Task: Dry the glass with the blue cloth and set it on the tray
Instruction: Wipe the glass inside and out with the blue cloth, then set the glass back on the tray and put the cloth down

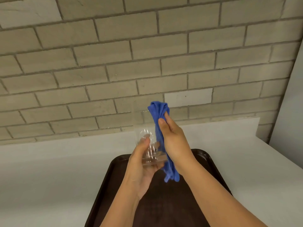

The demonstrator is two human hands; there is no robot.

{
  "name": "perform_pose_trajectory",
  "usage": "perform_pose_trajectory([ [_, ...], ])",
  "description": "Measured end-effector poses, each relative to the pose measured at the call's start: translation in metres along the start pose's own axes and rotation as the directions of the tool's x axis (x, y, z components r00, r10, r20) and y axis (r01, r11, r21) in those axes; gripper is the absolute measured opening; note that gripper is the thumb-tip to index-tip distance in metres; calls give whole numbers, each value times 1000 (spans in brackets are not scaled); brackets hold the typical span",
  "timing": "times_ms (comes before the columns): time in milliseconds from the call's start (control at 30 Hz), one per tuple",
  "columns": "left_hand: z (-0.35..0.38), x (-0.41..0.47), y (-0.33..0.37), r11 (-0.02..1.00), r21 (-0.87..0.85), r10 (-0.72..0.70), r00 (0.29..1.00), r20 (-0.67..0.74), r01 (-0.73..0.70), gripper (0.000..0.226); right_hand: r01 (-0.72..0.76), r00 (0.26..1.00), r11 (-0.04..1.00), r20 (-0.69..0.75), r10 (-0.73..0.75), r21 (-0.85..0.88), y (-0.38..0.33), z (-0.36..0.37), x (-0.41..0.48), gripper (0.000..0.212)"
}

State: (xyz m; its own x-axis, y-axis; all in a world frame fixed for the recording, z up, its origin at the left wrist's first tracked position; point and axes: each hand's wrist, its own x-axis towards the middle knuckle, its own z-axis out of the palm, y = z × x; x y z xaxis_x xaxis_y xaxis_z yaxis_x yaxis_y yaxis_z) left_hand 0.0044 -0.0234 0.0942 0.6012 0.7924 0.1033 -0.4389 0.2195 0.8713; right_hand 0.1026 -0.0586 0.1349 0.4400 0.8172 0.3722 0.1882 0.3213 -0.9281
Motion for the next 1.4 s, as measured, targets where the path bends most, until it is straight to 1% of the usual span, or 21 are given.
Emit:
perform_pose_trajectory([
  [67, -3, 6, 2, 1000, -5, -20, 1000, -3, 20, 24, -23, 1000, 1000, -6, 23, 0, 12, 3, -14, 37],
  [133, -6, 9, 0, 999, 27, -27, 1000, 6, 27, 26, 22, 1000, 999, -12, -22, -41, 24, 7, -33, 35],
  [233, -11, 7, -9, 997, 65, -28, 999, -31, 30, 36, 46, 999, 995, -6, -47, -93, 36, 13, -55, 43],
  [300, -12, 3, -18, 997, 73, -30, 999, -36, 33, 47, 24, 999, 998, -32, -26, -65, 38, 10, -52, 40],
  [367, -12, -1, -27, 997, 73, -26, 999, -22, 27, 50, -38, 996, 999, -82, 41, 34, 39, 1, -37, 37],
  [433, -11, -3, -36, 996, 83, -12, 999, -29, 14, 47, -140, 979, 979, -124, 159, 149, 40, -11, -22, 39],
  [533, -13, 1, -47, 992, 124, 7, 997, -72, 2, 55, -252, 936, 886, -134, 325, 389, 52, -29, -15, 34],
  [600, -19, 5, -55, 988, 151, 26, 994, -110, -9, 63, -244, 920, 793, -126, 372, 559, 60, -46, -16, 33],
  [633, -25, 8, -59, 986, 166, 36, 990, -138, -13, 68, -213, 921, 750, -127, 367, 626, 61, -56, -17, 33],
  [700, -38, 13, -67, 971, 239, 55, 982, -182, -10, 79, -139, 930, 700, -151, 336, 701, 62, -78, -20, 32],
  [733, -44, 16, -72, 955, 298, 64, 979, -194, -3, 80, -111, 928, 691, -175, 330, 715, 62, -88, -21, 32],
  [800, -57, 21, -83, 913, 407, 76, 975, -209, 16, 72, -76, 917, 695, -224, 331, 715, 59, -105, -23, 34],
  [967, -70, 32, -112, 840, 541, 88, 975, -204, 38, 79, -39, 911, 720, -272, 311, 693, 59, -130, -33, 29],
  [1167, -75, 37, -131, 800, 599, 126, 974, -190, 13, 79, -31, 893, 733, -310, 326, 680, 65, -145, -45, 27],
  [1333, -78, 38, -135, 783, 622, 130, 977, -170, 4, 77, -22, 891, 734, -320, 323, 679, 67, -146, -47, 26],
  [1400, -79, 35, -132, 765, 644, 105, 983, -152, 18, 77, -27, 892, 727, -312, 328, 686, 66, -142, -45, 26],
])
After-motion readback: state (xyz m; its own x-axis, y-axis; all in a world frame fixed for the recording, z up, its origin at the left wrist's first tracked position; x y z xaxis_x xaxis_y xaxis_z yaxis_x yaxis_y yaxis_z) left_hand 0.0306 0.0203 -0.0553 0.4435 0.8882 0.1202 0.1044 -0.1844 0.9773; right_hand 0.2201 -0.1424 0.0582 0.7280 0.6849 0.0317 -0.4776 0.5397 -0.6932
